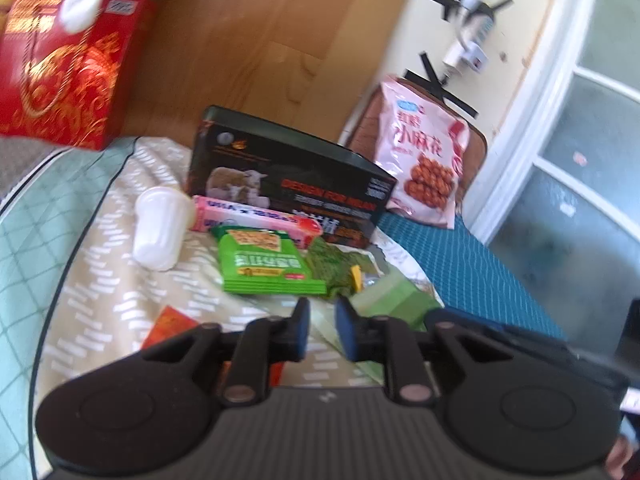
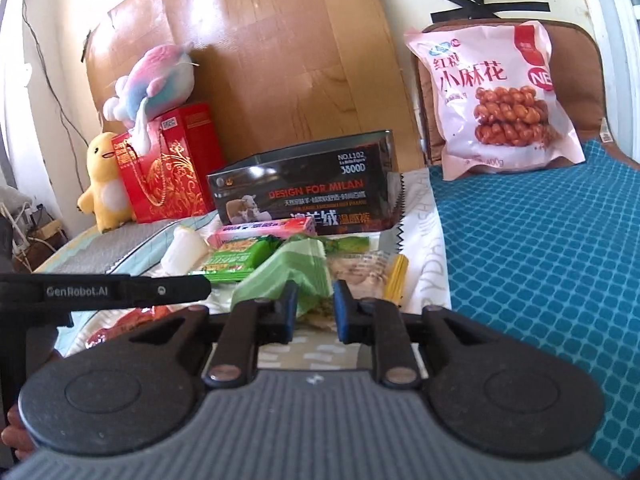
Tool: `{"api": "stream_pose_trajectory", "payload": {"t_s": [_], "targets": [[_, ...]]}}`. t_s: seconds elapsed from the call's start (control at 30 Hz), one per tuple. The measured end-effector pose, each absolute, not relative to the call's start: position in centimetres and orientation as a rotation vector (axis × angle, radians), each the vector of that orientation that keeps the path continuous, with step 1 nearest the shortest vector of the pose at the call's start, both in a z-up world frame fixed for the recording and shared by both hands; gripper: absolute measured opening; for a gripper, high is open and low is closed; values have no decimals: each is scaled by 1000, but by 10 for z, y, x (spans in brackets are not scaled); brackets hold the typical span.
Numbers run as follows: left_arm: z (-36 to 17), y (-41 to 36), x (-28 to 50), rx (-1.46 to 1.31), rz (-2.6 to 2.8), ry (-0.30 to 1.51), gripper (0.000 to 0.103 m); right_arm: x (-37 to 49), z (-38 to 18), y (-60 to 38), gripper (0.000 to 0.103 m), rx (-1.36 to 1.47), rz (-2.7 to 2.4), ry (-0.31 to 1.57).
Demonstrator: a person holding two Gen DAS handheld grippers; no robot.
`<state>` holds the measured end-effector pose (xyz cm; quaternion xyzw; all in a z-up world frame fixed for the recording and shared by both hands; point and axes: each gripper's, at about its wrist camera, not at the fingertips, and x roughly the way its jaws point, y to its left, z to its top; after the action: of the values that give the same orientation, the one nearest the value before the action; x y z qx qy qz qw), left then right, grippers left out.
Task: Organize snacks
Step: 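Grasp the light green wrapped package with the left tool, then lift the light green package with the left tool into the black tin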
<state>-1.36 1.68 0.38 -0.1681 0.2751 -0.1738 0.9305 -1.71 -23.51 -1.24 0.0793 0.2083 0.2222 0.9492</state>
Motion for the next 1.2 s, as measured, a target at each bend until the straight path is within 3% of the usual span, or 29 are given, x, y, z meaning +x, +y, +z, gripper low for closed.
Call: {"api": "stream_pose_trajectory", "payload": {"t_s": [0.1, 0.2, 0.3, 0.4, 0.57, 0.77, 1.0, 1.2], "targets": [[4, 21, -12, -371, -361, 562, 43, -22, -12, -233, 68, 149, 496, 400], [6, 15, -13, -351, -391, 567, 47, -23, -11, -226, 76, 110, 518, 413], [7, 7, -6, -358, -452, 598, 47, -17, -12, -221, 75, 94, 523, 454], [6, -1, 4, -365, -481, 627, 47, -20, -11, -218, 62, 76, 597, 447], [8, 7, 6, -437, -516, 630, 54, -30, -10, -208, 64, 11, 662, 406], [14, 36, -2, -526, -512, 613, 55, -25, -1, -180, 64, -3, 732, 417], [22, 78, -35, -544, -445, 574, 72, -33, 8, -125, 64, -104, 892, 387], [29, 115, -46, -556, -343, 535, 73, -30, 7, -123, 64, -102, 889, 403]]}}
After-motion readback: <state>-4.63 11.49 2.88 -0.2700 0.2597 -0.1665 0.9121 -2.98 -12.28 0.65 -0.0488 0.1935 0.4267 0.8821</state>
